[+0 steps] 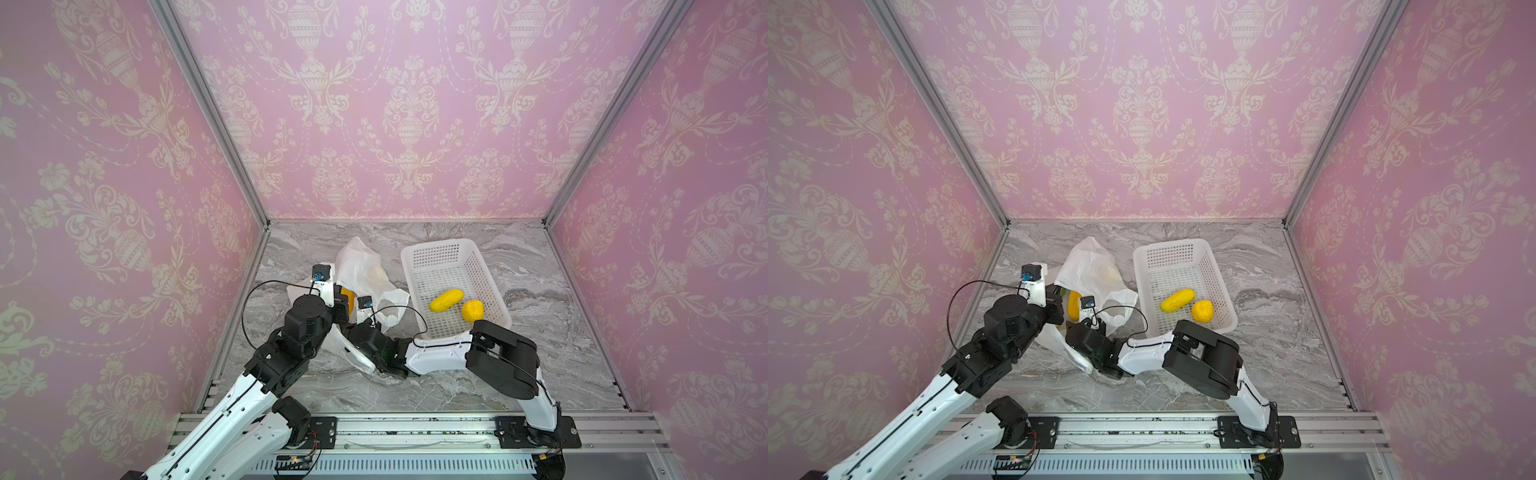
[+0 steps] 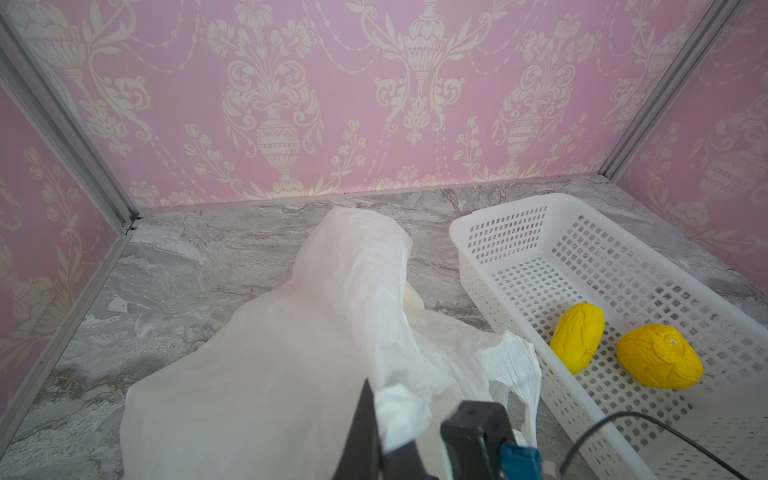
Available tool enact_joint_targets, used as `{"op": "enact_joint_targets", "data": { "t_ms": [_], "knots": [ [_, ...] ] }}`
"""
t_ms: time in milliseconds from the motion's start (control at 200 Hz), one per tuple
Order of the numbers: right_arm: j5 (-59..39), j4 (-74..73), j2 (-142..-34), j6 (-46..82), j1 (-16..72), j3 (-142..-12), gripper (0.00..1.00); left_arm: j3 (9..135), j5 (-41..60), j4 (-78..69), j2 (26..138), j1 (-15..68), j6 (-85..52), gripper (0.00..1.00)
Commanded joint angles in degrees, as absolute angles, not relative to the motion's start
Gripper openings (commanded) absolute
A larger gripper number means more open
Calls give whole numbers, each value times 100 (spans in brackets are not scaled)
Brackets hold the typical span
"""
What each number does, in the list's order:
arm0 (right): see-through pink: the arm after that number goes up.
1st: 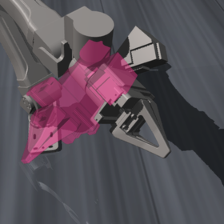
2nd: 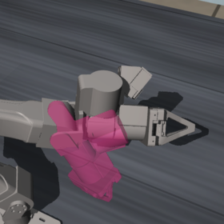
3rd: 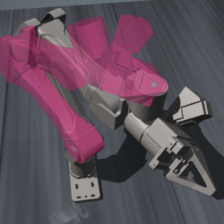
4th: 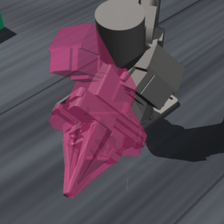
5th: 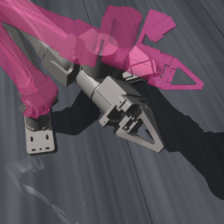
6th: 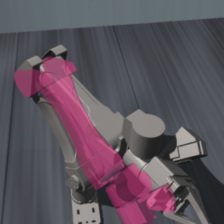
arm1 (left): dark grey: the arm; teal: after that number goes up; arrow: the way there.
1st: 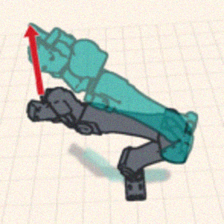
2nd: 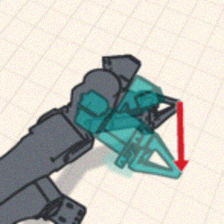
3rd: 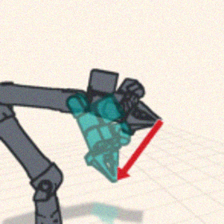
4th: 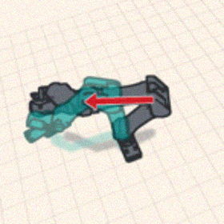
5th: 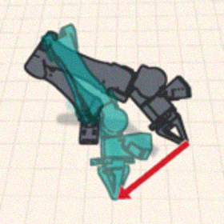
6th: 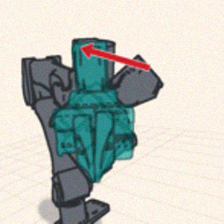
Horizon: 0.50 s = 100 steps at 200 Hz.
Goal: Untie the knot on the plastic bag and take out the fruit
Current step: 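Move the right gripper back into the bag toward the remaining fruit, then grasp the yellow mango with the right gripper and lift it out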
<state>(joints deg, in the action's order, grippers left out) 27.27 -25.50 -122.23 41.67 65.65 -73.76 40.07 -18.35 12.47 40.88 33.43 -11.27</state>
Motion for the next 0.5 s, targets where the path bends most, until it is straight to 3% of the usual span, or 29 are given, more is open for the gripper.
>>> {"op": "enact_joint_targets", "data": {
  "t_ms": [0,75,175,350,495],
  "knots": [
    [2169,-2052,-12616,4505,6179,-7953,70,3956,-1706,1242,4058,3293,-1156,0],
    [2076,-1810,-12867,4418,6040,-8326,79,3964,-1679,1253,4067,3296,-1151,0],
    [1926,-1563,-13198,4315,5926,-8839,83,3972,-1644,1235,4051,3295,-1143,0],
    [2004,-932,-13705,4210,5873,-9730,83,3963,-1573,1173,4085,3300,-1114,0],
    [1875,-646,-14049,4304,5820,-10185,74,3970,-1604,1188,4083,3303,-1099,0]
  ]
}}
